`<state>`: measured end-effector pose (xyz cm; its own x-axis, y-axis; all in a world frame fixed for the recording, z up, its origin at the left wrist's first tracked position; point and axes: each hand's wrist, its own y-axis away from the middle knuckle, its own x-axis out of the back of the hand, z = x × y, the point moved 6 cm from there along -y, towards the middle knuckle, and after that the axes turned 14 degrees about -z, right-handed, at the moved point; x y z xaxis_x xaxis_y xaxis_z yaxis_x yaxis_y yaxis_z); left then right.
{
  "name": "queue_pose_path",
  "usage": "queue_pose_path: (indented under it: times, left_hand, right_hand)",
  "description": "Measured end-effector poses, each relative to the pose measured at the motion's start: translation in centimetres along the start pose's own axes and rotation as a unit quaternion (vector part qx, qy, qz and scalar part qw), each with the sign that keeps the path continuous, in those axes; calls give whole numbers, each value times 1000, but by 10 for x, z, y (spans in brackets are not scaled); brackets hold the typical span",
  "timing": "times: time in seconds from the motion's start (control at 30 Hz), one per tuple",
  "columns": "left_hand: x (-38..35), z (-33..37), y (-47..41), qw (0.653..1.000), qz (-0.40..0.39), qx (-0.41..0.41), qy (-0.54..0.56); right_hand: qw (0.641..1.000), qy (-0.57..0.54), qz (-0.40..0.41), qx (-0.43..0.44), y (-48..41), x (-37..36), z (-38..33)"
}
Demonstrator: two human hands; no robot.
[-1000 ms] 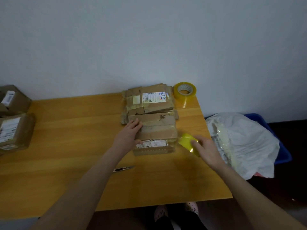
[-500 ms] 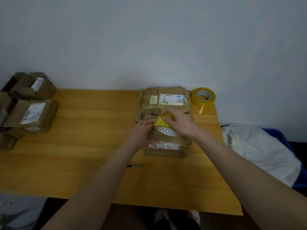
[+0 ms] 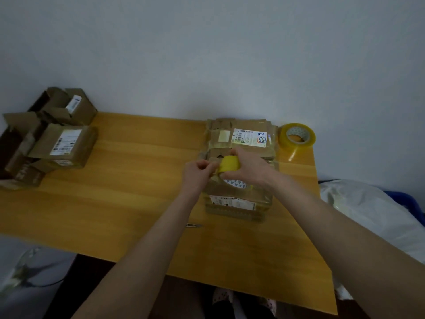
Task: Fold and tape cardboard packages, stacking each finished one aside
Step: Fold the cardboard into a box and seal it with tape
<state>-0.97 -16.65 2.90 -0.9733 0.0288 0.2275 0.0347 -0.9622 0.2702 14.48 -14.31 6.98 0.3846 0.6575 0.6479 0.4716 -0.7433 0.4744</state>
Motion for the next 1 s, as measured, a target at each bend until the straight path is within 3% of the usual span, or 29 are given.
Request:
queue_pose_path:
  times: [0.27, 0.5, 0.77, 0.93, 1.0]
  left_hand:
    - [16, -14, -6, 994, 72, 77, -31]
    - [44, -43, -7, 981, 122, 148, 10]
    - [29, -66, -18, 980, 105, 169, -18]
    - [8, -88, -23, 973, 19, 228, -35]
    - [11, -93, -22, 962, -14, 242, -127]
  right_hand:
    - [998, 47, 41, -13, 14, 8, 13]
    - [977, 209, 45, -20, 25, 25, 15]
    - [980, 193, 30, -27, 21, 19, 16]
    - [982, 181, 41, -34, 17, 14, 13]
    - [982, 178, 42, -35, 16, 12, 12]
